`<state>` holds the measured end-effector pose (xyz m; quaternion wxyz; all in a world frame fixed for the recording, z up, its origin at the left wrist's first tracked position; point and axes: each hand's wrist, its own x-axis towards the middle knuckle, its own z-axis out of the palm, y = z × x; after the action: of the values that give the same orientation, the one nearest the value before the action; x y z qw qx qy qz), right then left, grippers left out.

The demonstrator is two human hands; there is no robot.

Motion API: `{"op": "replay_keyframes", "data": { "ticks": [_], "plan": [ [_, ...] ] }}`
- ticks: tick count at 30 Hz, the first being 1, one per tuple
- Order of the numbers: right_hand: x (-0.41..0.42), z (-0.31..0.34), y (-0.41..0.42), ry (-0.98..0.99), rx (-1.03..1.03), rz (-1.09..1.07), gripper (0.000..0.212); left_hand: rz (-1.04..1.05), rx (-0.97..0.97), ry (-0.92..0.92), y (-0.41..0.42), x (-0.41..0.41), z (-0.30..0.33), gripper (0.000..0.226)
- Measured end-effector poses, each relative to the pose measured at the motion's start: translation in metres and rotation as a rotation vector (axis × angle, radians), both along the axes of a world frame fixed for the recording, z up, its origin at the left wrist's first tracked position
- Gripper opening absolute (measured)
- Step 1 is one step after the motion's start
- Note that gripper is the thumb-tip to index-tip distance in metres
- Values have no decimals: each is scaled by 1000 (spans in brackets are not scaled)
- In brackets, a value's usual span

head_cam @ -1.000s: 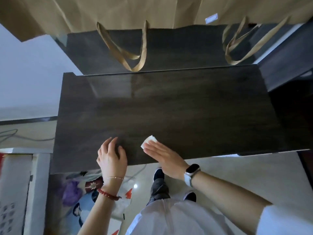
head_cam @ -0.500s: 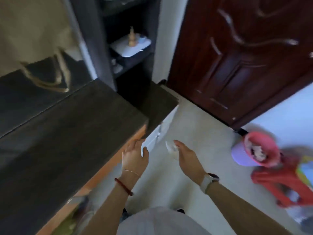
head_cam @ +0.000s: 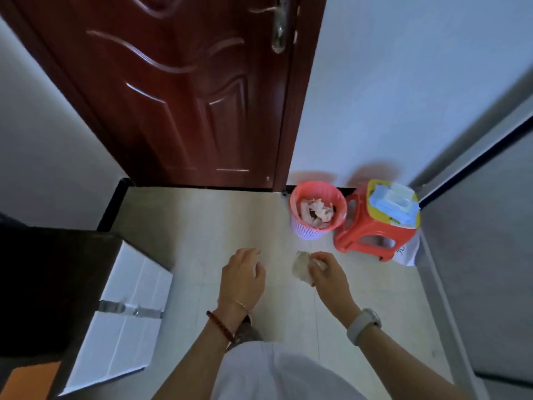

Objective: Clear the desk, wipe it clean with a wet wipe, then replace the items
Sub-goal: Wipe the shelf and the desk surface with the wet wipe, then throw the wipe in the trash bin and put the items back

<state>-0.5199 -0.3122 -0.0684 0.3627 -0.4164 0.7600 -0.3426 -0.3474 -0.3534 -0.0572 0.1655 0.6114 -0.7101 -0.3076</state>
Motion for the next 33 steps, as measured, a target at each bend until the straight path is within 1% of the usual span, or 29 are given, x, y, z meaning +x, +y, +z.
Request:
{"op": "replay_keyframes", "data": {
  "ticks": [4,9,11,13,15,18,20,21,24,26,29,31,33],
  "plan": [
    [-48,-14,-49,46,1,-126,13,-86,11,-59,-64,-46,-12,35],
    [-116,-44,-152,88,-1,-273,14,-189,-27,-136,-176,-114,-47,42],
    [-142,-67,-200,98,52,-315,16,-251,14,-215,-223,-143,-67,46],
    [-168,-94,-244,123,118,-304,19,-285,86,-302,-265,-169,-89,48],
    [-192,-120,-281,143,195,-235,25,-311,151,-369,-301,-191,-108,49],
    [-221,-158,-321,140,362,-28,44,-336,228,-445,-337,-215,-133,53],
    [-235,-174,-340,190,401,84,52,-347,277,-475,-351,-228,-144,57],
    [-240,-181,-347,235,404,143,54,-348,302,-489,-356,-234,-148,58],
    [-249,-187,-360,392,442,352,48,-336,376,-520,-363,-246,-153,60],
    [-249,-176,-365,384,439,422,46,-273,405,-495,-363,-251,-147,59],
    [-239,-137,-372,361,350,548,38,-92,377,-407,-355,-249,-123,53],
    [-226,-101,-377,394,266,669,34,51,277,-331,-341,-236,-98,48],
    [-205,-65,-386,439,171,806,35,245,109,-242,-325,-215,-69,50]
  ]
}}
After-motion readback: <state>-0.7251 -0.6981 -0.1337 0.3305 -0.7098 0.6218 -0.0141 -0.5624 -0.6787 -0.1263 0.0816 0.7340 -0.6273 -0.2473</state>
